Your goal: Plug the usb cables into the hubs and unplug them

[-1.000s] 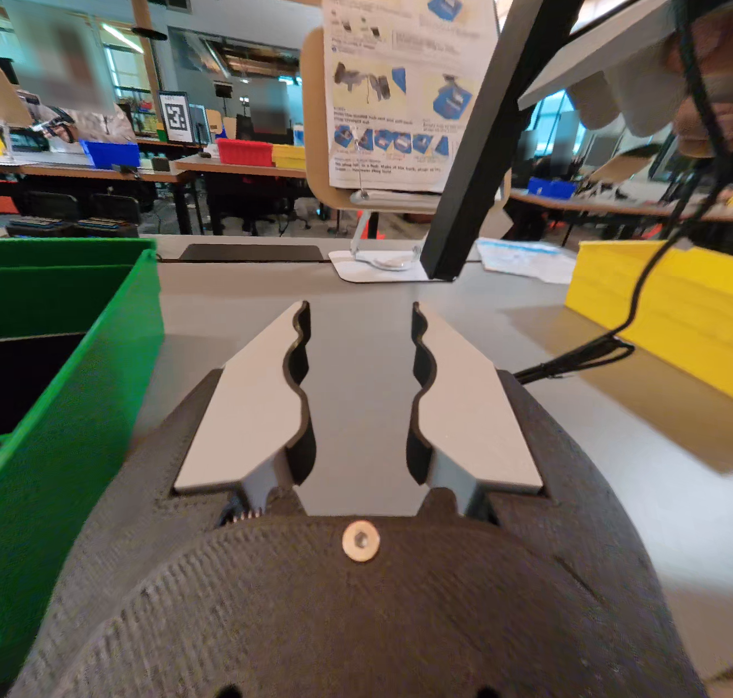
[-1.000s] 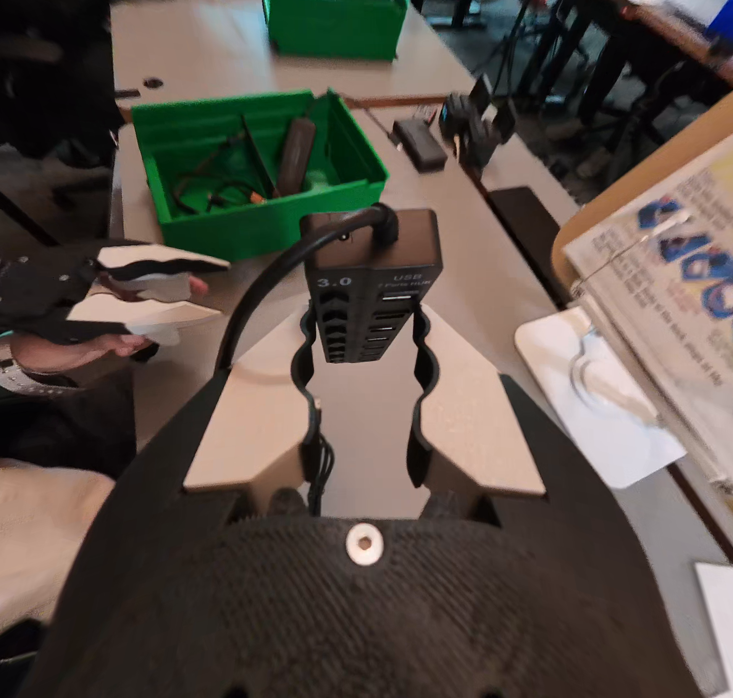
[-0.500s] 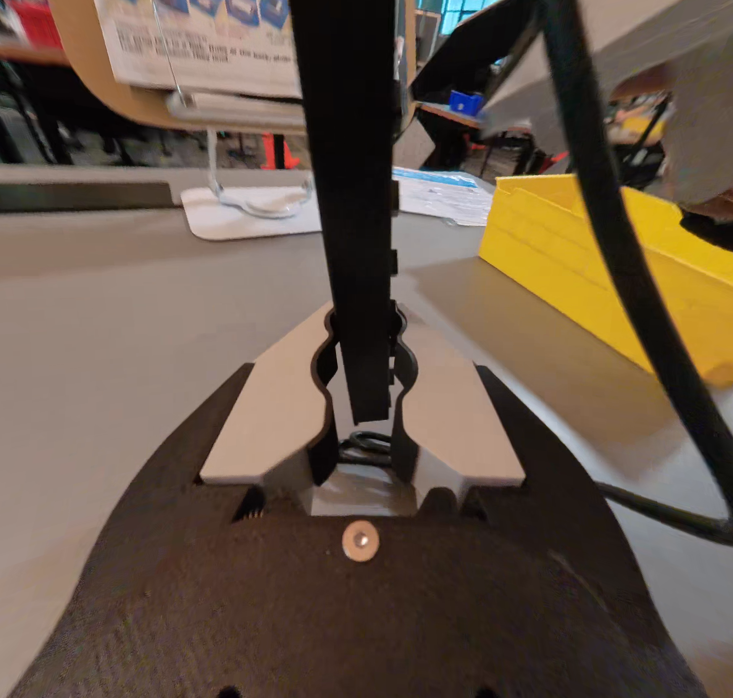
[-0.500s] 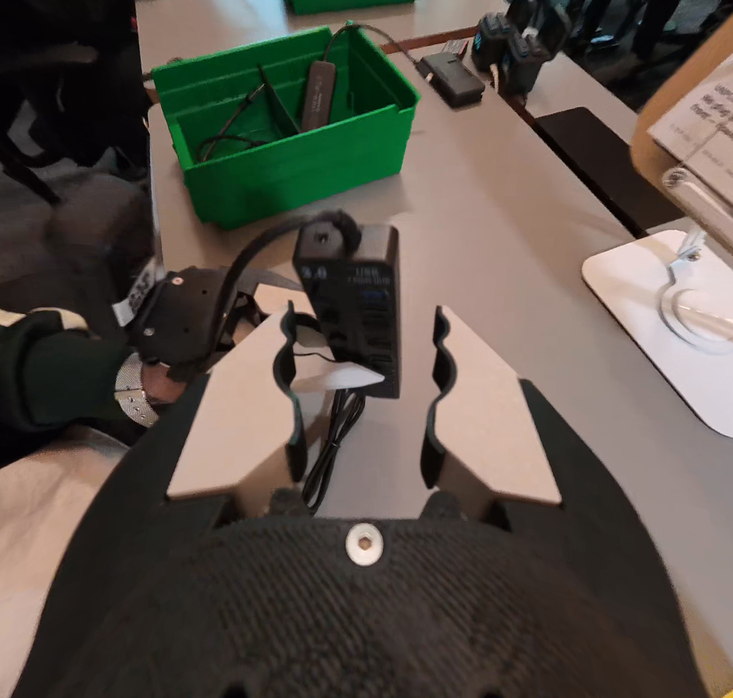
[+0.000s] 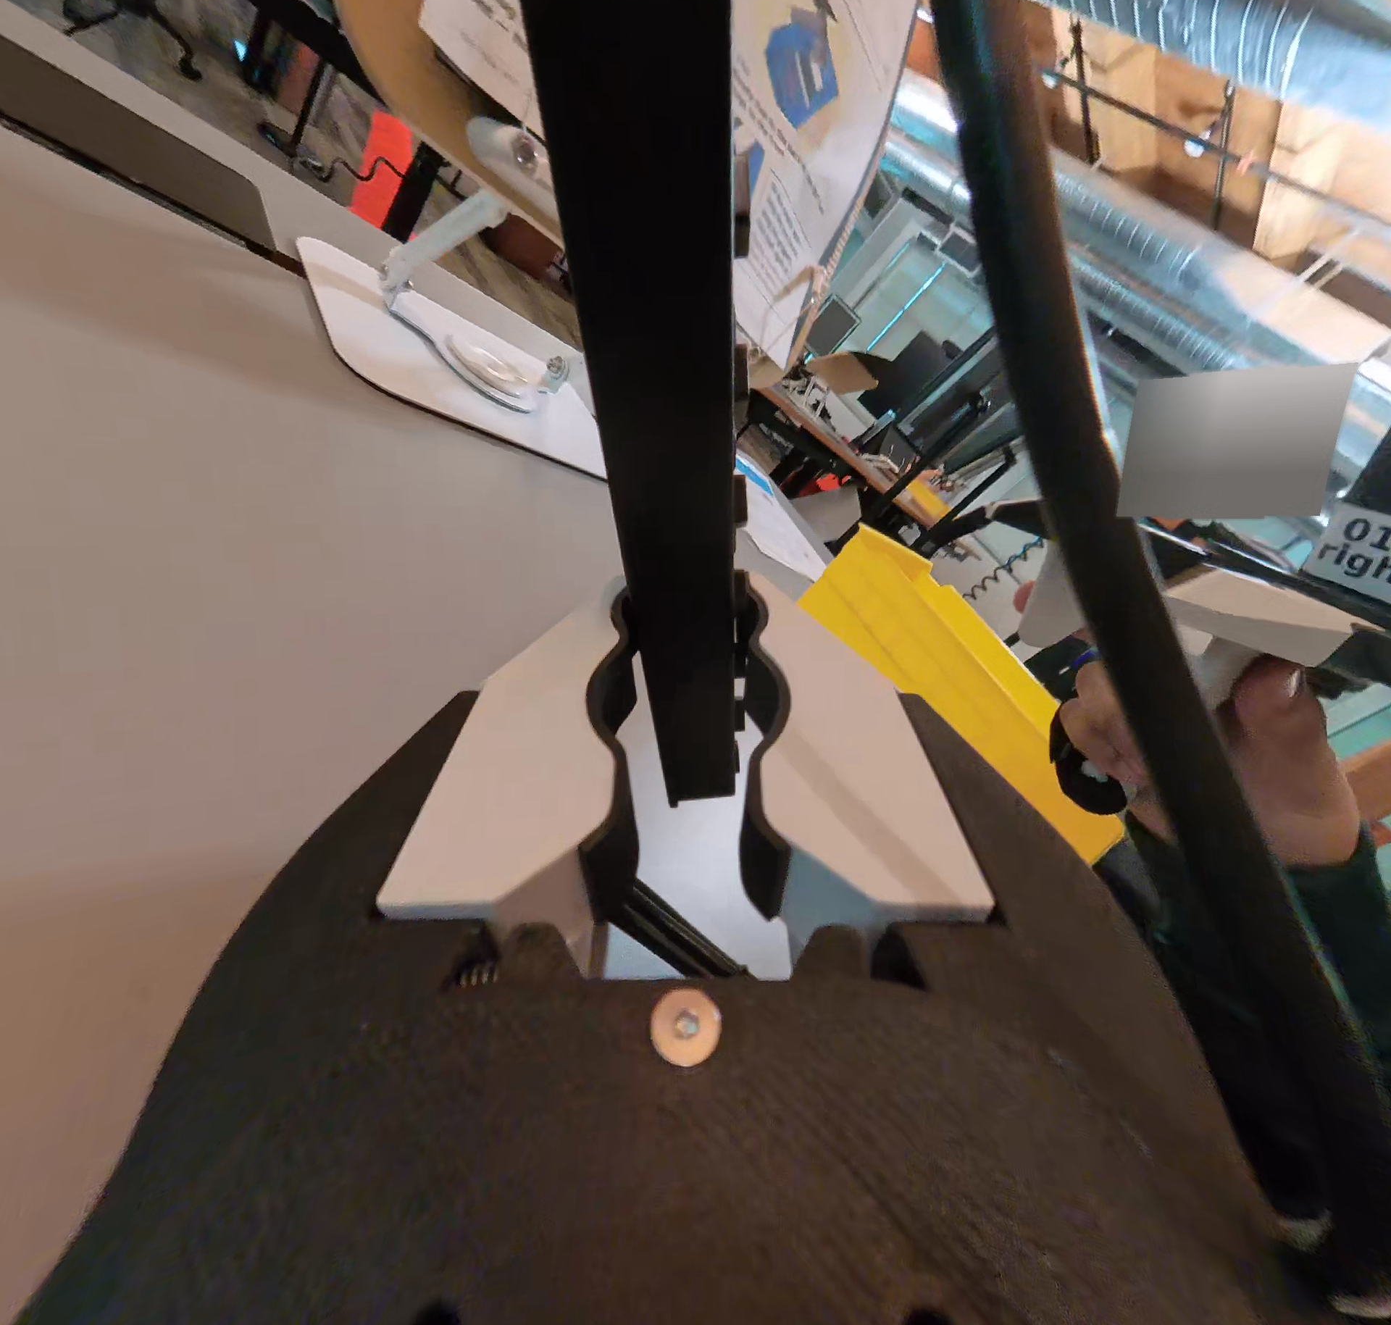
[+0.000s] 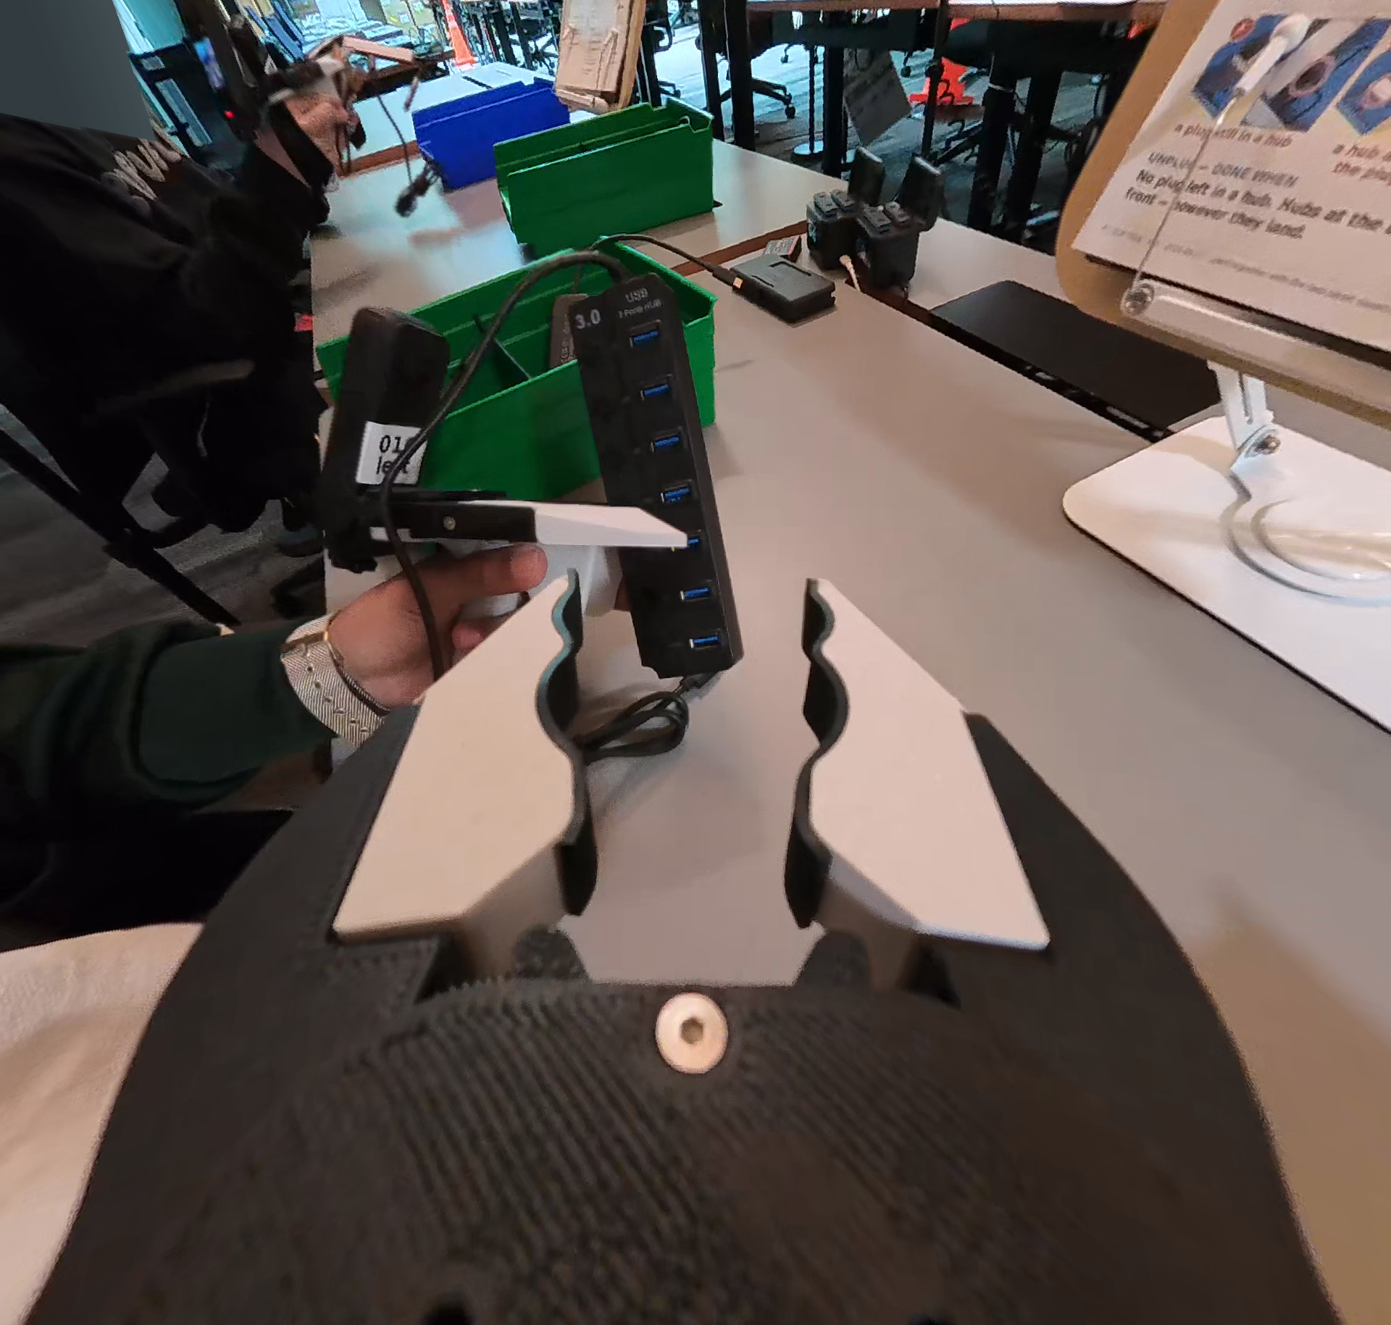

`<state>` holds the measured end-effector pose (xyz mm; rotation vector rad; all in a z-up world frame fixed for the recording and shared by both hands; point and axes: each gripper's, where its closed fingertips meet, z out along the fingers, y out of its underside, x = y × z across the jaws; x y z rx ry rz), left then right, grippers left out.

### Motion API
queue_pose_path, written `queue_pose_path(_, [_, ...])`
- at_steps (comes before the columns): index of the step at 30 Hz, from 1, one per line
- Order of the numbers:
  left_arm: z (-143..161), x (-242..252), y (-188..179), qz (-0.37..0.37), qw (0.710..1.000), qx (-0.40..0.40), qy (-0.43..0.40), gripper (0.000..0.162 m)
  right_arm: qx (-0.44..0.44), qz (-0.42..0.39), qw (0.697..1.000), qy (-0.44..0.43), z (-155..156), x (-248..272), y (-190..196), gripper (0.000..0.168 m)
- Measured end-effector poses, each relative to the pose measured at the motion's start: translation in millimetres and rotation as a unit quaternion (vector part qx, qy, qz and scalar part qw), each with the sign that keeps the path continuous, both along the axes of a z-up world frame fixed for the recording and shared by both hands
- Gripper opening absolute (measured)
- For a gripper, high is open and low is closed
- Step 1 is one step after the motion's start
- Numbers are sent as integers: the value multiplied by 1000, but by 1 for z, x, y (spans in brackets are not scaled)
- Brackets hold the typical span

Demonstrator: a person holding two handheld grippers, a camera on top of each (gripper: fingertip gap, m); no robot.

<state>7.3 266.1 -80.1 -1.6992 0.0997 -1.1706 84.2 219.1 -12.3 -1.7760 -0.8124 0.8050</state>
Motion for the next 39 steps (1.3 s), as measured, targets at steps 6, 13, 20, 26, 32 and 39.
queue_pose_path(6, [-4, -3, 3, 13, 1000, -4, 6, 21, 57, 44, 997, 22, 29, -43, 1, 48])
queue_pose_path(13, [-9, -3, -1, 10, 1000, -15, 12, 21, 118, 190, 975, 4, 65, -156, -9, 0])
queue_pose_path(20, [-12, -17, -12, 21, 999, -24, 9, 21, 142, 329, 930, -84, 73, -271, -19, 16])
queue_pose_path(26, [-17, -48, -22, 55, 997, -46, -9, 21, 152, 396, 887, -183, 45, -348, -6, 22])
queue_pose_path(32, [-23, -74, -31, 84, 992, -76, -54, 21, 129, 452, 819, -330, -29, -398, -1, 8])
queue_pose_path(39, [-28, -74, -37, 84, 992, -85, -41, 21, 148, 478, 704, -504, -117, -421, 1, 10])
